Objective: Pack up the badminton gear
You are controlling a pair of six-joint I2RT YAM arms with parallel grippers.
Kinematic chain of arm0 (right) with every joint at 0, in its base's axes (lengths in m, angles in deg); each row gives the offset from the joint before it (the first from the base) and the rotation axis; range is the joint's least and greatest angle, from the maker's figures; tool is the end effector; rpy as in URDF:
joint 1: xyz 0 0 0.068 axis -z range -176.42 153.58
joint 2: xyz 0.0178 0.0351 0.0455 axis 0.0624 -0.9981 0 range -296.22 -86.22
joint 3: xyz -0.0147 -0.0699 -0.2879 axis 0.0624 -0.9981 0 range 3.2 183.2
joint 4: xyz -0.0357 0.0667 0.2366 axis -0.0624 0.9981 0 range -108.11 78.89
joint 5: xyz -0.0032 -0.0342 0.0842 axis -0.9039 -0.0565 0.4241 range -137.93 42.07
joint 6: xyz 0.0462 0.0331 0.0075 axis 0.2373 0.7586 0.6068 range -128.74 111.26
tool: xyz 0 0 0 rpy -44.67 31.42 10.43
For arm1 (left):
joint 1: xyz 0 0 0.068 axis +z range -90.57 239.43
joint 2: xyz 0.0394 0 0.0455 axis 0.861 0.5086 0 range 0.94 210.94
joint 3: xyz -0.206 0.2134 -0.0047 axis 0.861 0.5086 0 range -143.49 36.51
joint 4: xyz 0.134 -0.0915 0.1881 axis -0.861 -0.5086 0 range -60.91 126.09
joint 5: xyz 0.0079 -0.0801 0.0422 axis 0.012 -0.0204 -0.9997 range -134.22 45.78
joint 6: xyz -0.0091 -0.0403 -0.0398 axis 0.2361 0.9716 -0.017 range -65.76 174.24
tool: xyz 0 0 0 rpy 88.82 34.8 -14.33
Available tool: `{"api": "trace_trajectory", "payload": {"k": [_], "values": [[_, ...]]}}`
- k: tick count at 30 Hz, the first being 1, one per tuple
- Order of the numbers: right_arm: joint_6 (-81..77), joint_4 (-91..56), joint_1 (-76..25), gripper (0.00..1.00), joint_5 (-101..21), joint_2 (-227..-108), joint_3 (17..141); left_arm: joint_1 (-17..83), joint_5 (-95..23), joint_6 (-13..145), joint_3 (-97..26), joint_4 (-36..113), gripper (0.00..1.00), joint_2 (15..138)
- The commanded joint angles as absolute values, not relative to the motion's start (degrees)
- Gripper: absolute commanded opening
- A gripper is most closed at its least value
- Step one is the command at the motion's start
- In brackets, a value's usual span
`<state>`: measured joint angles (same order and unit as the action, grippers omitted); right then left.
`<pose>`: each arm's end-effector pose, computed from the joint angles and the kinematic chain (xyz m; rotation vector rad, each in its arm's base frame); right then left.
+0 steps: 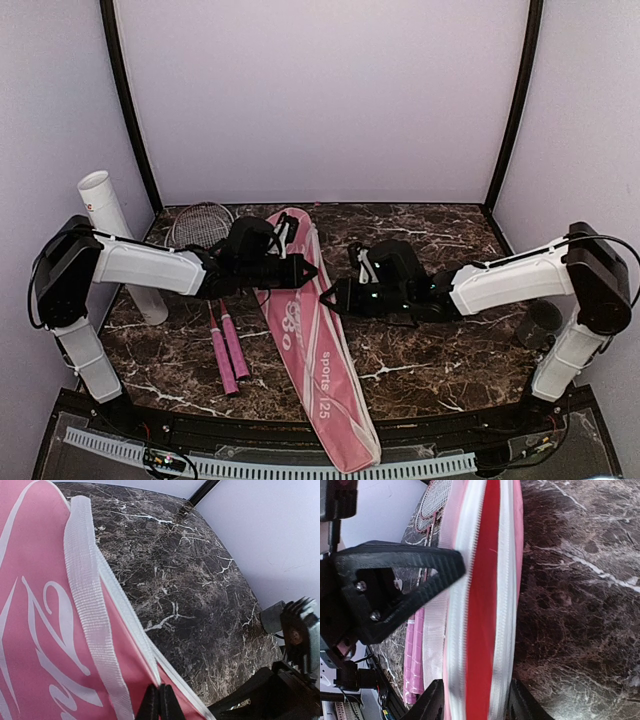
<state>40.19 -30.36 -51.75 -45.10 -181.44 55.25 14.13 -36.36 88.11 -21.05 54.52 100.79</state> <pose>0.1998 0.2923 0.2277 -0.1622 2.3201 1.0753 0.2669 -0.2777 0.2405 0.3074 2.1119 -0.9974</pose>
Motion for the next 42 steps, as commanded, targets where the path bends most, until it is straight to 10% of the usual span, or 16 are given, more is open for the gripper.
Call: {"api": "trace_trajectory", "payload": {"k": [1, 15, 22, 42], "values": [[43.4, -33.2, -50.6, 0.47, -46.8, -178.8, 51.6, 13.8, -33.4, 84.7, -23.6, 55.4, 0.0, 100.8], [38.6, -32.9, -47.6, 0.48, -41.4, -183.5, 53.1, 13.8, -31.0, 81.3, -25.7, 53.2, 0.0, 101.0], [38.2, -33.8, -47.4, 0.01, -42.2, -185.9, 56.4, 13.9, -33.2, 74.8, -32.3, 46.2, 0.0, 104.1], [47.6, -31.7, -45.1, 0.0, -59.5, -188.7, 53.5, 18.0, -28.8, 65.6, -57.3, 33.5, 0.07, 119.3]]}}
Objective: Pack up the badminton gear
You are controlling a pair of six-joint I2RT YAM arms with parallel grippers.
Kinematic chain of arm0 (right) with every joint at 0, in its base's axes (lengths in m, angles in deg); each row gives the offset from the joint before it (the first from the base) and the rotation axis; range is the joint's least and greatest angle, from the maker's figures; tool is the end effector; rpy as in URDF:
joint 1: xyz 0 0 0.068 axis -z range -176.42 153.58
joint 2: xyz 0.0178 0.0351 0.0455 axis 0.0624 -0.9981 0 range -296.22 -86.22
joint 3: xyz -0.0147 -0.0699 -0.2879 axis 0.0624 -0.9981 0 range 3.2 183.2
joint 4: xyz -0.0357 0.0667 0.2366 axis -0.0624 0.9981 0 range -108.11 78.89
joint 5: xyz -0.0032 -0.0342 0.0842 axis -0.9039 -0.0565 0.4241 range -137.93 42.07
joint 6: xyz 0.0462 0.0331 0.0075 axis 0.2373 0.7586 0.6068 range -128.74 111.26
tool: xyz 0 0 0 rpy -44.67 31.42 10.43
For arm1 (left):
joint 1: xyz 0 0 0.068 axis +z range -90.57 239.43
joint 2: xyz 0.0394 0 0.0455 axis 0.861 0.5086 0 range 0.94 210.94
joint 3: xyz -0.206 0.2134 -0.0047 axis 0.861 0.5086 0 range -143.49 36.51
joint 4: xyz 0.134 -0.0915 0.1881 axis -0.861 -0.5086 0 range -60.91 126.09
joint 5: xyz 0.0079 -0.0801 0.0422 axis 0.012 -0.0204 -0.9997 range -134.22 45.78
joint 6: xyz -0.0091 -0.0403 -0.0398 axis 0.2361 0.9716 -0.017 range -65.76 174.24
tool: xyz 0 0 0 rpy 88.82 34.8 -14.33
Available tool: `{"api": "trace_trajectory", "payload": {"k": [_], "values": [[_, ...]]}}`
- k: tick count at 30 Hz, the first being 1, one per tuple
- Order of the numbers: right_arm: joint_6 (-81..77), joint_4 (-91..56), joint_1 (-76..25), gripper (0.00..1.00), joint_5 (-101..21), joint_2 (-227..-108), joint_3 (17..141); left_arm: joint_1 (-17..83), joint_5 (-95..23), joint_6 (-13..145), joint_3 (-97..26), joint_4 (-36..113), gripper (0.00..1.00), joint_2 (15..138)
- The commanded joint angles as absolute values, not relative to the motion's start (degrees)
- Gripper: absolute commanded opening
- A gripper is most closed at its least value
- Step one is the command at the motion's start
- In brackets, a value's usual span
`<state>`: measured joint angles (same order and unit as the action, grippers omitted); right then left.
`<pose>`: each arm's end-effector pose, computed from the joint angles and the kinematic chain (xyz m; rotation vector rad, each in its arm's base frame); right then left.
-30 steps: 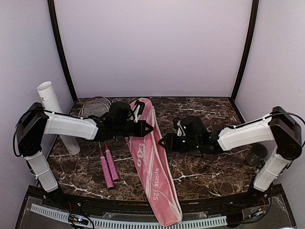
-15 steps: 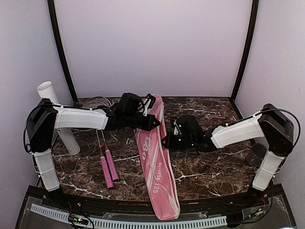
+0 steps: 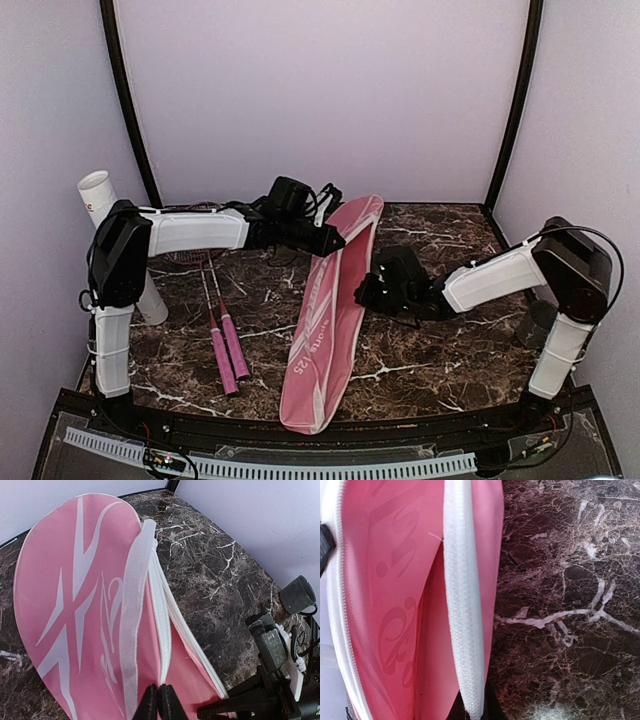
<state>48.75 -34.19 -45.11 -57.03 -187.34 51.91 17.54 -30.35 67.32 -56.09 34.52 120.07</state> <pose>0.2399 0.2631 0.1826 0.2724 2.3161 0.8309 0.3613 -0.3371 0.2626 0.6865 2.0421 -0.8264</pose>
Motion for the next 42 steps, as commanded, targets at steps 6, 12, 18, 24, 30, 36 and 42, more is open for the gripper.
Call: {"api": "trace_trajectory", "payload": {"k": [6, 12, 18, 24, 30, 36, 42], "values": [[46.9, -31.8, -43.6, 0.1, -58.9, -187.7, 51.3, 17.9, -29.3, 67.2, -54.1, 33.3, 0.41, 115.6], [45.7, -31.4, -42.9, 0.4, -60.2, -183.9, 48.3, 17.8, -36.5, 71.9, -40.3, 37.0, 0.48, 104.4], [44.6, -28.8, -41.7, 0.59, -64.2, -178.4, 44.8, 18.0, -50.1, 80.5, -26.8, 35.7, 0.48, 94.6], [43.5, -26.9, -40.5, 0.65, -65.7, -172.1, 41.2, 22.6, -54.7, 87.3, -20.0, 31.6, 0.48, 92.5], [44.4, -25.8, -40.3, 0.65, -65.6, -167.5, 38.0, 25.8, -60.6, 91.1, -18.9, 28.1, 0.43, 93.3], [45.9, -25.5, -40.4, 0.65, -65.1, -164.3, 35.9, 27.3, -64.7, 95.2, -22.0, 21.6, 0.37, 97.7], [46.0, -24.0, -40.3, 0.65, -65.7, -162.4, 35.9, 28.9, -64.6, 97.0, -21.5, 22.2, 0.32, 99.7]]}}
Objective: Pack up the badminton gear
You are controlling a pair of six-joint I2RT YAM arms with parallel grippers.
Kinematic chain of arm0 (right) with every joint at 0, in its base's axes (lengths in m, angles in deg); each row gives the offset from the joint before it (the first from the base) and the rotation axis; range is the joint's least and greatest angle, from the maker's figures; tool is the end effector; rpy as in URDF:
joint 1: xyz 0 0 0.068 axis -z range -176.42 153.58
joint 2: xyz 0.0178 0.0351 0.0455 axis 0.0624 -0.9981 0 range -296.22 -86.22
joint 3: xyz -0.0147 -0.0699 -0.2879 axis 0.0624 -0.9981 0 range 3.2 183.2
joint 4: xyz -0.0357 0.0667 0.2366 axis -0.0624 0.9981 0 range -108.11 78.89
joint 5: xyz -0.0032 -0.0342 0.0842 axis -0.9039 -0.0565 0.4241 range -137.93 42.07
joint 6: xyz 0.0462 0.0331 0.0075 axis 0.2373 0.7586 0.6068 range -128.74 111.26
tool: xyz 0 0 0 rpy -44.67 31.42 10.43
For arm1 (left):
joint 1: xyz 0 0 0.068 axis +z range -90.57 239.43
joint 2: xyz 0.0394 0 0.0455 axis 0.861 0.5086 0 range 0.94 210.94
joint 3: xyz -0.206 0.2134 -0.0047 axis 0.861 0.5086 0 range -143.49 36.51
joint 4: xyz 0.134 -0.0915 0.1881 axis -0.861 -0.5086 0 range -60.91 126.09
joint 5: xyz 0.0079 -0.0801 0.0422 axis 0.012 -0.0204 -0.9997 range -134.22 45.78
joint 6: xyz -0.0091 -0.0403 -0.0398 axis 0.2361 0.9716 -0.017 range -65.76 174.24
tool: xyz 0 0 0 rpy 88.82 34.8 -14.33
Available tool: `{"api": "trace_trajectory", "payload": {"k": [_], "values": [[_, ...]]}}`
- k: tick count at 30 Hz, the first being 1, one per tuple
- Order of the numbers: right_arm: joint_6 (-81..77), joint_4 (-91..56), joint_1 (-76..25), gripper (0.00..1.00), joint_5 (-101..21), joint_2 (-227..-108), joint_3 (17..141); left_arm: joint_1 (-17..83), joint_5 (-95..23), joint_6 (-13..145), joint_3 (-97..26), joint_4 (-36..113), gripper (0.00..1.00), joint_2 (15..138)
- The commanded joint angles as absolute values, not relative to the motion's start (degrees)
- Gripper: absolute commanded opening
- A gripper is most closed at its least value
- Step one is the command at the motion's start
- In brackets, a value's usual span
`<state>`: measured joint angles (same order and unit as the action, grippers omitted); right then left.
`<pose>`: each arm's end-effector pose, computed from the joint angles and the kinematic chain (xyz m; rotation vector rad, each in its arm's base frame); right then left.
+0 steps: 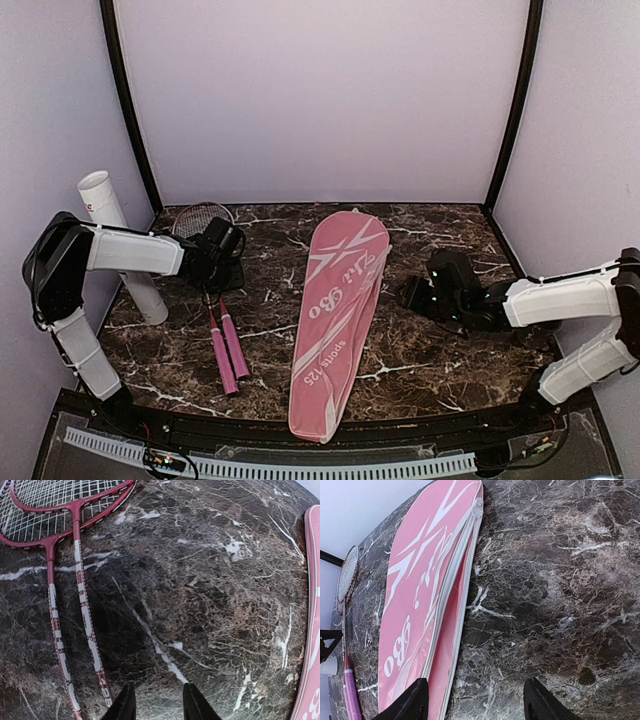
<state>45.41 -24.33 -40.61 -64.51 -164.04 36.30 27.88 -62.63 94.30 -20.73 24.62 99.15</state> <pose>0.1902 0.1686 0.2054 0.3572 2.2542 0.6138 0.2995 -0.1688 0.2037 -0.3130 2.4086 -0.1637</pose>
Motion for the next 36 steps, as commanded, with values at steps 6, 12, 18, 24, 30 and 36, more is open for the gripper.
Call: {"api": "trace_trajectory", "payload": {"k": [6, 12, 18, 24, 30, 36], "values": [[46.0, -23.5, -40.3, 0.65, -65.9, -162.0, 35.9, 29.3, -65.4, 98.3, -20.6, 22.7, 0.29, 101.0], [46.2, -23.2, -40.4, 0.65, -65.3, -162.6, 36.4, 29.6, -66.1, 100.1, -20.2, 21.6, 0.28, 102.6], [46.4, -23.1, -40.4, 0.65, -65.0, -163.1, 36.2, 29.6, -66.7, 100.5, -19.5, 21.8, 0.27, 102.0], [46.4, -23.3, -40.3, 0.66, -64.6, -163.5, 36.4, 29.6, -67.3, 98.7, -19.0, 23.5, 0.27, 98.5], [46.2, -23.6, -40.4, 0.66, -63.7, -164.8, 37.2, 29.6, -68.9, 98.0, -19.0, 22.5, 0.28, 95.7], [46.1, -23.4, -40.3, 0.66, -63.4, -164.9, 37.6, 30.3, -68.2, 99.7, -17.7, 22.4, 0.31, 96.6]]}}
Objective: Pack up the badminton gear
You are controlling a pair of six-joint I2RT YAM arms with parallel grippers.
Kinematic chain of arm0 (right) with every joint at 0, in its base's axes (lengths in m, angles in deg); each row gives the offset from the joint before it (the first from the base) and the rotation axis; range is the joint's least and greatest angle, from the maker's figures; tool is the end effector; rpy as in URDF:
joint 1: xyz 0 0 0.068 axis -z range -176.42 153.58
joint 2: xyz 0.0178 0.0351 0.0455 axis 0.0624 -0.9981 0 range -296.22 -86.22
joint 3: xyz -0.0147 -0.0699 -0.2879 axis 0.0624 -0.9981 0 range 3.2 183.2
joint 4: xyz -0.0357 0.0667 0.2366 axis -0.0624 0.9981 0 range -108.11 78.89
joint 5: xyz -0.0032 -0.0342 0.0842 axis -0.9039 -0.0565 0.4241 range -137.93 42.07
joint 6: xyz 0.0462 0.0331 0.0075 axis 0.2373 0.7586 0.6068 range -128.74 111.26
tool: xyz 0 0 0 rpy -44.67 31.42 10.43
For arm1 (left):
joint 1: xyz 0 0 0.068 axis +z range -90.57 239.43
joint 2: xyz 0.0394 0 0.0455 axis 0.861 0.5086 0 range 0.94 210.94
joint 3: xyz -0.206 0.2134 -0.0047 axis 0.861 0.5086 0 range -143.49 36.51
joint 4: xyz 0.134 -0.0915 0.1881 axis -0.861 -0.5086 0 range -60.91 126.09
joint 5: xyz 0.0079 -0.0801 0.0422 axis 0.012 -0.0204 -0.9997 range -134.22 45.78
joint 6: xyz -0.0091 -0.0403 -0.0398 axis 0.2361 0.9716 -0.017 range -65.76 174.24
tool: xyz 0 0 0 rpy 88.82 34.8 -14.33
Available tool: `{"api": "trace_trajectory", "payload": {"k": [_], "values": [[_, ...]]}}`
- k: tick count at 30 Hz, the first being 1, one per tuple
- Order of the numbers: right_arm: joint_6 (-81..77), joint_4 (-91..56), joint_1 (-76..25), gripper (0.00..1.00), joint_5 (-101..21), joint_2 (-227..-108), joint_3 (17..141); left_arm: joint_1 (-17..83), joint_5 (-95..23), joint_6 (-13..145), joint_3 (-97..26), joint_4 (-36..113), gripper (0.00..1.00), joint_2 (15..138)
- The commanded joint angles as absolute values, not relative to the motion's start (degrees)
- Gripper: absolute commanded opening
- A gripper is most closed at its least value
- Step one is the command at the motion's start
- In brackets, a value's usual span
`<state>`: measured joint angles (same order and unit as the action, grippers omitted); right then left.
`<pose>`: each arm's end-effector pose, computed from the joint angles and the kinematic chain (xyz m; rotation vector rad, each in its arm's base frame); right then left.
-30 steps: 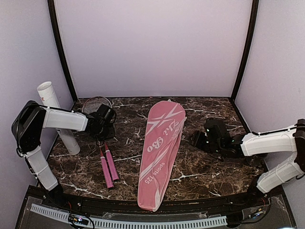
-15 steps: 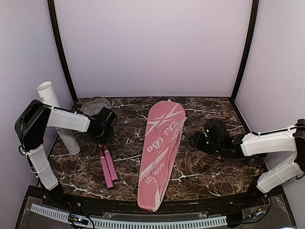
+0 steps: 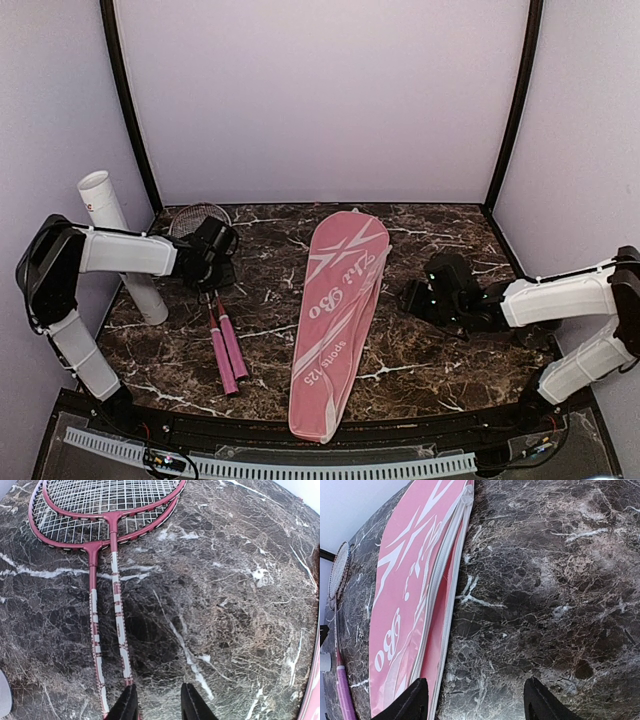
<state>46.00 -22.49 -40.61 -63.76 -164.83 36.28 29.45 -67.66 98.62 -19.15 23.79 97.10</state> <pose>0.1891 0.1682 0.1992 0.3598 2.2999 0.5917 0.2964 -0.1523 0.2073 -0.4642 2.3469 -0.0909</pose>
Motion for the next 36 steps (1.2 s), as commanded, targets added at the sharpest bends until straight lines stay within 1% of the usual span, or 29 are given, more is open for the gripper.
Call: {"api": "trace_trajectory", "payload": {"k": [1, 12, 16, 21, 25, 31, 36], "values": [[46.0, -23.2, -40.3, 0.66, -63.5, -164.7, 37.6, 30.3, -68.2, 99.9, -17.7, 22.2, 0.32, 97.1], [46.1, -21.6, -40.4, 0.66, -64.5, -162.8, 36.9, 30.7, -66.5, 101.4, -16.1, 24.0, 0.32, 100.0], [46.2, -21.4, -40.3, 0.66, -64.5, -162.6, 37.0, 30.9, -64.8, 101.0, -15.6, 25.9, 0.3, 101.2], [46.1, -21.0, -40.4, 0.66, -64.6, -162.4, 37.2, 30.9, -63.1, 99.9, -15.9, 27.3, 0.15, 102.4], [46.1, -20.6, -40.3, 0.66, -64.7, -162.1, 37.4, 30.9, -63.1, 98.7, -16.4, 27.0, 0.01, 102.7], [45.9, -19.5, -40.3, 0.66, -65.4, -160.8, 37.7, 29.8, -64.3, 96.5, -17.0, 25.8, 0.0, 99.9], [45.8, -18.9, -40.3, 0.66, -64.4, -159.2, 38.9, 25.1, -66.6, 95.2, -18.6, 23.6, 0.0, 96.1]]}}
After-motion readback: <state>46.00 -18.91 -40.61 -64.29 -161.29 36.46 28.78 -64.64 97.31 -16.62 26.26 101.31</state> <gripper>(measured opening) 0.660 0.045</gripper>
